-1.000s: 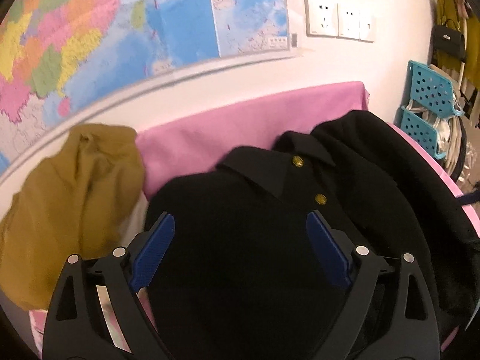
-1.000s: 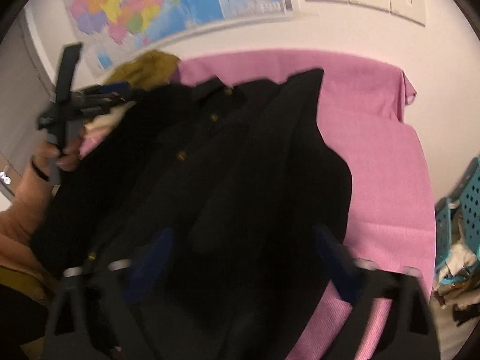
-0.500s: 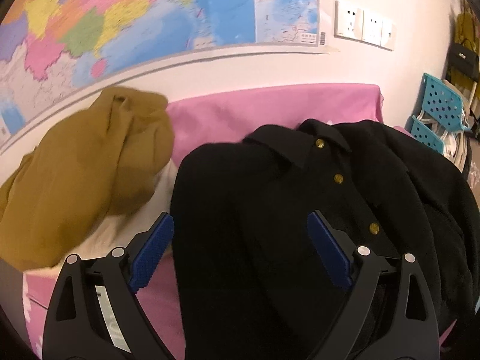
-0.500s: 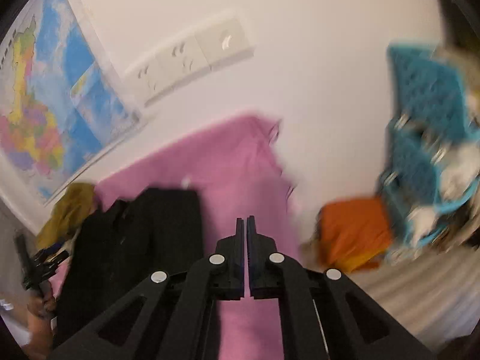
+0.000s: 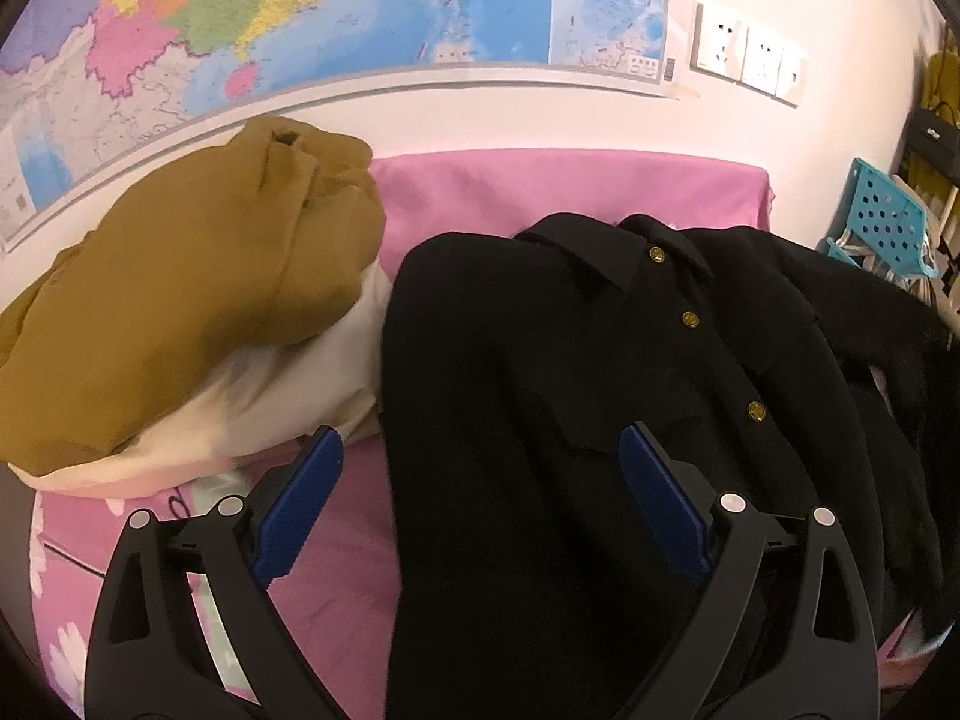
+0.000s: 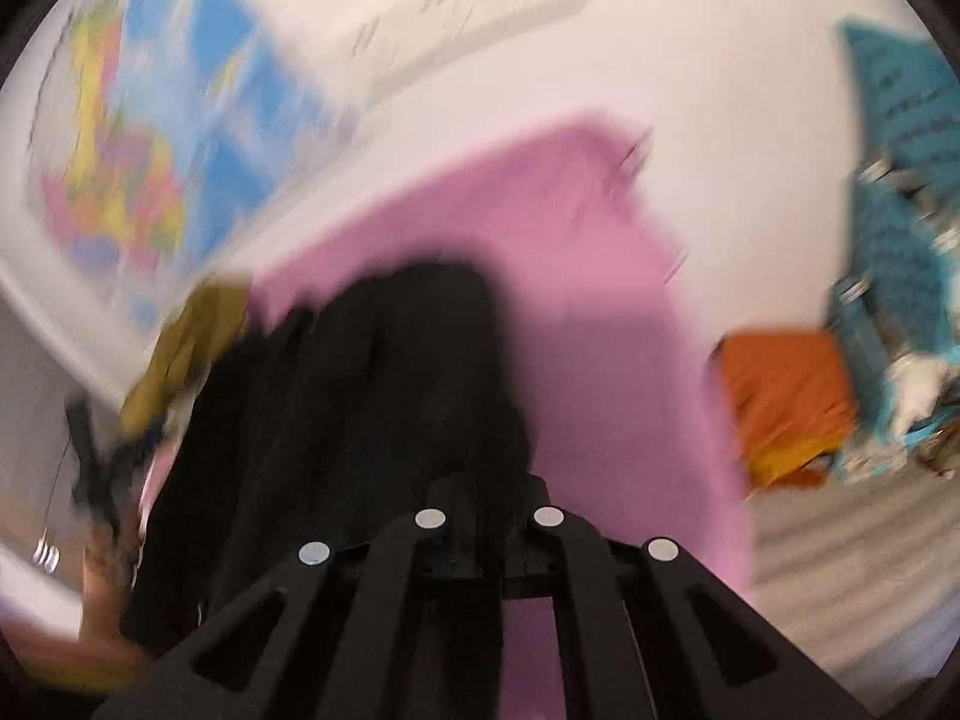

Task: Fold large clothes

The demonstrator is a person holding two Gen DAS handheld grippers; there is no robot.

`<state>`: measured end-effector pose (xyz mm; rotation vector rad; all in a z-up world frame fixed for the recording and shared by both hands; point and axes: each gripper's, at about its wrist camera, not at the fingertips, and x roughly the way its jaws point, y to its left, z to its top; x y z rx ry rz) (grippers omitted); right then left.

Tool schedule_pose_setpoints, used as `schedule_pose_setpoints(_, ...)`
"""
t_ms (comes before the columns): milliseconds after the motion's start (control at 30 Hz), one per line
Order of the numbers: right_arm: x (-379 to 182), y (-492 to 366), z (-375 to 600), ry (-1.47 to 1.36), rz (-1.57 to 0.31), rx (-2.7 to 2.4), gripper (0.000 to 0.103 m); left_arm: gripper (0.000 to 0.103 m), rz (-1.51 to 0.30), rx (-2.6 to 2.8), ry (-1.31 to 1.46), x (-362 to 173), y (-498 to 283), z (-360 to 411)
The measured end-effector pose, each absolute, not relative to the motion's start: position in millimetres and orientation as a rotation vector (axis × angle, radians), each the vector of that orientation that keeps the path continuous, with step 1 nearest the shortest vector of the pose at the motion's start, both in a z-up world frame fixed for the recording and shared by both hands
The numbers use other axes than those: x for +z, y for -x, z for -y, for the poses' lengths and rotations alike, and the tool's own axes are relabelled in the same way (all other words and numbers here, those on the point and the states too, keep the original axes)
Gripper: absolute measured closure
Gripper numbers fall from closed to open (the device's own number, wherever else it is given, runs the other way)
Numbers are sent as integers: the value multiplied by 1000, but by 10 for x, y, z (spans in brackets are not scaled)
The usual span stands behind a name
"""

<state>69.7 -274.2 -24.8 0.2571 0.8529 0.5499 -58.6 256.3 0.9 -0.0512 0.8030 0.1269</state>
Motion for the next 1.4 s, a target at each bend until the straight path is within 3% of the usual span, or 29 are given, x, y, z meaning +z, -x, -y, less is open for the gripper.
schedule_pose_setpoints(100,-126,-923,2959,-270,-812,452,101,10,-794,137,55,34,695,-2629)
schedule_pose_setpoints(167,-313,-1116,2914,-262,-881,429,101,10,-799,139,71,25,774,-2699)
schedule_pose_setpoints(200,-414,-1149,2921,-238,-899,391,95,9,-804,132,84,10,822,-2733)
schedule_pose_setpoints(267,-655,-1207,2847,-226,-968,344,77,9,-812,130,92,-17,907,-2773)
schedule_pose_setpoints(300,-763,-1246,2832,-212,-1007,324,49,9,-818,124,94,-33,967,-2792)
schedule_pose_setpoints(333,-795,-1221,2831,-197,-1005,276,37,8,-824,103,102,-50,1039,-2810)
schedule_pose_setpoints(567,-281,-285,2880,-248,-766,507,24,6,-832,-76,183,-150,1535,-2894)
schedule_pose_setpoints(767,-445,475,2332,-153,-843,855,10,6,-872,-227,219,-460,1784,-2723)
schedule_pose_setpoints(833,-609,586,2184,-151,-893,898,9,6,-895,-235,229,-563,1822,-2698)
schedule_pose_setpoints(867,-699,614,2115,-155,-920,906,9,11,-897,-244,249,-617,1853,-2700)
schedule_pose_setpoints(933,-805,644,2032,-171,-955,910,9,48,-892,-230,264,-664,1891,-2731)
schedule_pose_setpoints(967,-871,643,1999,-172,-974,896,9,71,-894,-209,260,-657,1901,-2741)
schedule_pose_setpoints(1067,-897,635,1942,-173,-959,900,10,83,-886,-102,239,-555,1934,-2862)
schedule_pose_setpoints(1167,-902,631,1906,-182,-945,881,23,84,-835,65,296,-319,2014,-3253)
schedule_pose_setpoints(1233,-938,635,1924,-188,-945,876,46,61,-824,262,324,-243,2076,-3554)
schedule_pose_setpoints(1267,-964,627,1946,-191,-956,868,50,35,-852,445,276,-235,2100,-3664)
schedule_pose_setpoints(1333,-994,618,2006,-204,-957,866,61,33,-857,584,216,-211,2159,-3712)
schedule_pose_setpoints(1400,-1002,627,2051,-233,-953,877,59,29,-801,422,259,-150,2277,-3571)
